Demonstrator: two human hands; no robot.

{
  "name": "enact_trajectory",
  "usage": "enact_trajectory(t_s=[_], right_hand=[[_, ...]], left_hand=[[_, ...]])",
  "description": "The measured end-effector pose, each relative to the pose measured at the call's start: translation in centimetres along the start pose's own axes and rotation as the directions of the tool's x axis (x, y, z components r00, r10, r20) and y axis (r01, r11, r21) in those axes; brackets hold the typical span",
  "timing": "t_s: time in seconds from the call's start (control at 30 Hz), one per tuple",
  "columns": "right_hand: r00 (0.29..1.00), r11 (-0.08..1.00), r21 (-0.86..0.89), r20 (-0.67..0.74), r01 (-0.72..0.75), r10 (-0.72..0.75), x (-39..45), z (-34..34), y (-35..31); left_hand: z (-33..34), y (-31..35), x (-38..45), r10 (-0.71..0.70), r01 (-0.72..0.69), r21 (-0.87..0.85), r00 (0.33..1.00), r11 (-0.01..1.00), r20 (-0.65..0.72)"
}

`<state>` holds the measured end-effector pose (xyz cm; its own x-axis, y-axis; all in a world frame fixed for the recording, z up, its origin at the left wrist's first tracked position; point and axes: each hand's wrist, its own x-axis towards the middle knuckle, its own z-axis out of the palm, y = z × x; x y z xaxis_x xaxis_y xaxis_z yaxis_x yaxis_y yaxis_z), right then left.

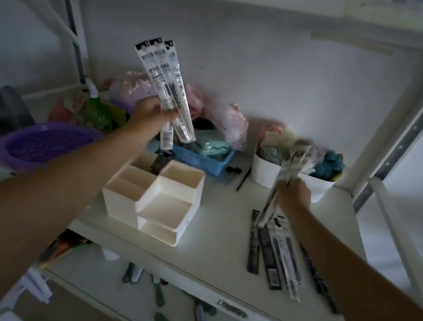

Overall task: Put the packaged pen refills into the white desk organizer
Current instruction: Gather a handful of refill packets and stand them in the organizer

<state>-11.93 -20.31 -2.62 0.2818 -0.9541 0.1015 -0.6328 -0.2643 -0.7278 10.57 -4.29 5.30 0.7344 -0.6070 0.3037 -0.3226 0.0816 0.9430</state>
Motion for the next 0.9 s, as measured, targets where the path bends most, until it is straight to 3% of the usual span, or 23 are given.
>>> enact_trajectory(t_s=[0.2,0.33,0.53,0.77,0.9], right_hand=[[0.98,0.938,0.301,-0.143,0.173,-0.135,-1.4,4.8,-14.8],[0.981,0.89,0.421,-0.152,0.174,-0.12,-3.9,9.5,-20.4],[0.979,0.9,0.404,-0.176,0.164,-0.099,-5.2,13.0,-22.0],[0.972,0.927,0.325,-0.198,0.188,-0.128,-4.6,13.3,-20.8],[0.977,0.936,0.303,-0.163,0.18,-0.135,-4.7,13.6,-20.6]], left_hand=[[-5.9,-4.1,4.0,-0.021,0.012,0.058,0.988,0.998,0.155],[-7.9,-7.3,5.5,-0.005,-0.037,0.118,0.942,0.992,0.337],[-7.9,-11.3,6.9,0.028,-0.202,0.318,0.879,0.926,0.475],[-7.0,-12.8,7.3,-0.05,-0.233,0.375,0.79,0.897,0.611],[-7.1,-12.6,7.2,-0.01,-0.205,0.316,0.826,0.926,0.564]])
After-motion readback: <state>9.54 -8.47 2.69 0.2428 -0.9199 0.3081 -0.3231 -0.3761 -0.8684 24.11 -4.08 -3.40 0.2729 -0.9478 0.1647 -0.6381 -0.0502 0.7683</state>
